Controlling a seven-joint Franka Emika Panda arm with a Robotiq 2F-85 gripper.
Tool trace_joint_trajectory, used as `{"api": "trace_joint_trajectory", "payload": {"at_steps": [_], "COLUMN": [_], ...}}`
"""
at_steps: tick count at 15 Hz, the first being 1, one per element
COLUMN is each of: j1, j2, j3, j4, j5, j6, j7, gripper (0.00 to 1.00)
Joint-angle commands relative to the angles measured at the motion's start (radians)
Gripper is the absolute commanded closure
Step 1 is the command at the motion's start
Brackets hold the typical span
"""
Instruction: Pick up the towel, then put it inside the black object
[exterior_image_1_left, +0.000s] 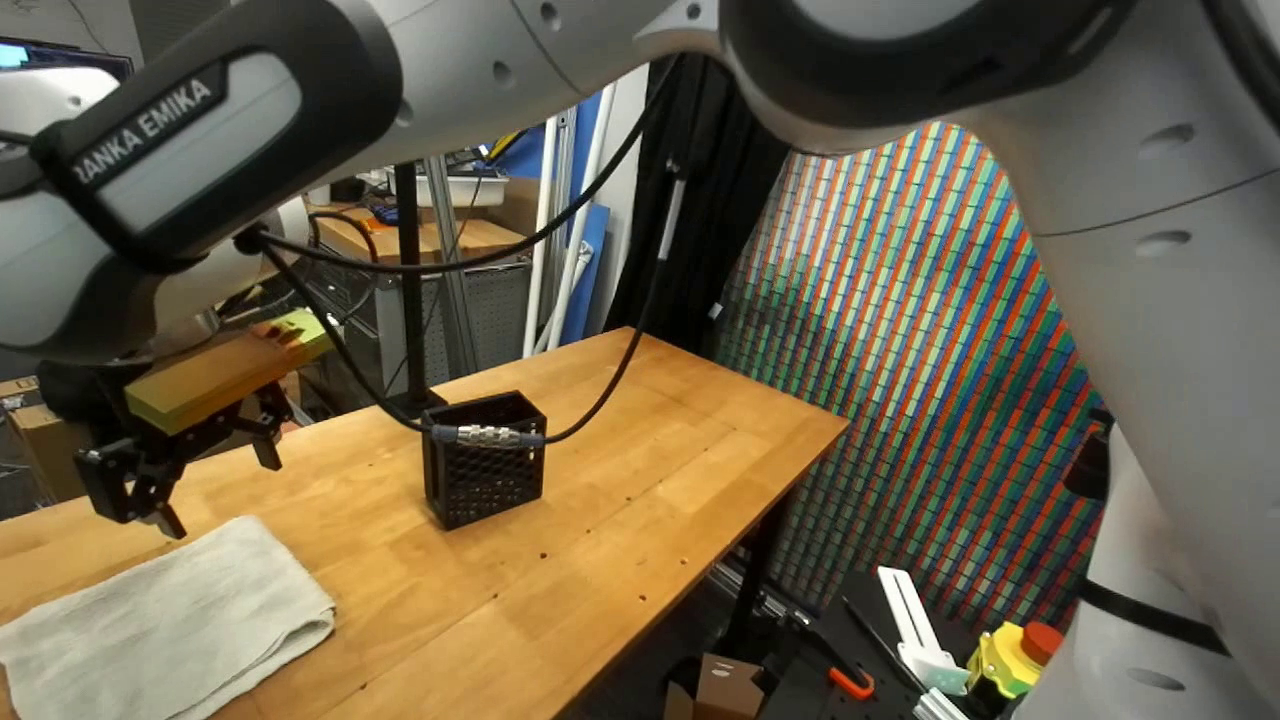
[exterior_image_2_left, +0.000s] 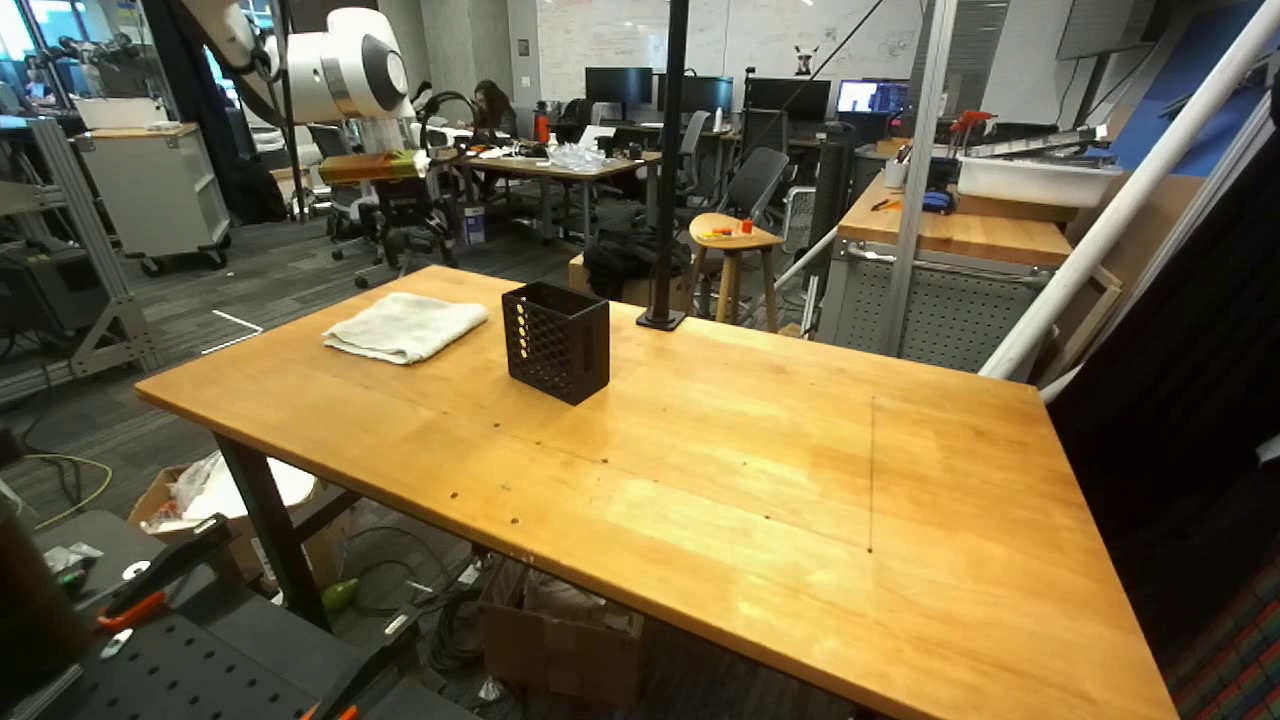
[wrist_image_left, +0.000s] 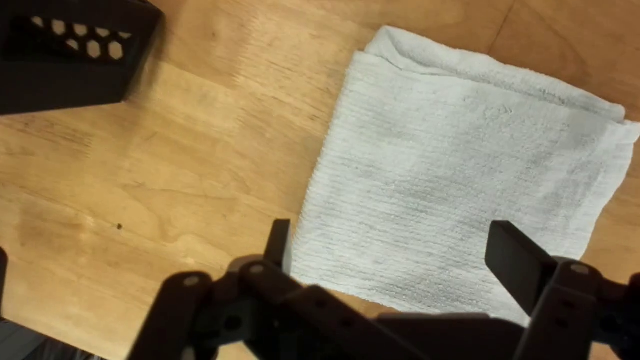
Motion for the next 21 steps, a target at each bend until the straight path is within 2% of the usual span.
{"api": "trace_joint_trajectory", "payload": {"at_steps": [1, 7, 13, 14, 15, 21], "j1": [0.031, 0.042, 0.044, 0.043, 0.043, 0.041], "j2": [0.157, 0.364, 0.476, 0.486, 0.489, 0.470], "j3": [-0.015, 0.001, 0.014, 0.013, 0.013, 0.016], "j4": [0.187, 0.372, 0.456, 0.458, 0.459, 0.466], "j5": [0.031, 0.091, 0.153, 0.163, 0.173, 0.164], "j6": [-0.019, -0.020, -0.033, -0.029, -0.030, -0.052], "j7": [-0.044, -0.117, -0.169, -0.170, -0.169, -0.160], "gripper": [0.00, 0.00, 0.00, 0.25, 0.26, 0.73]}}
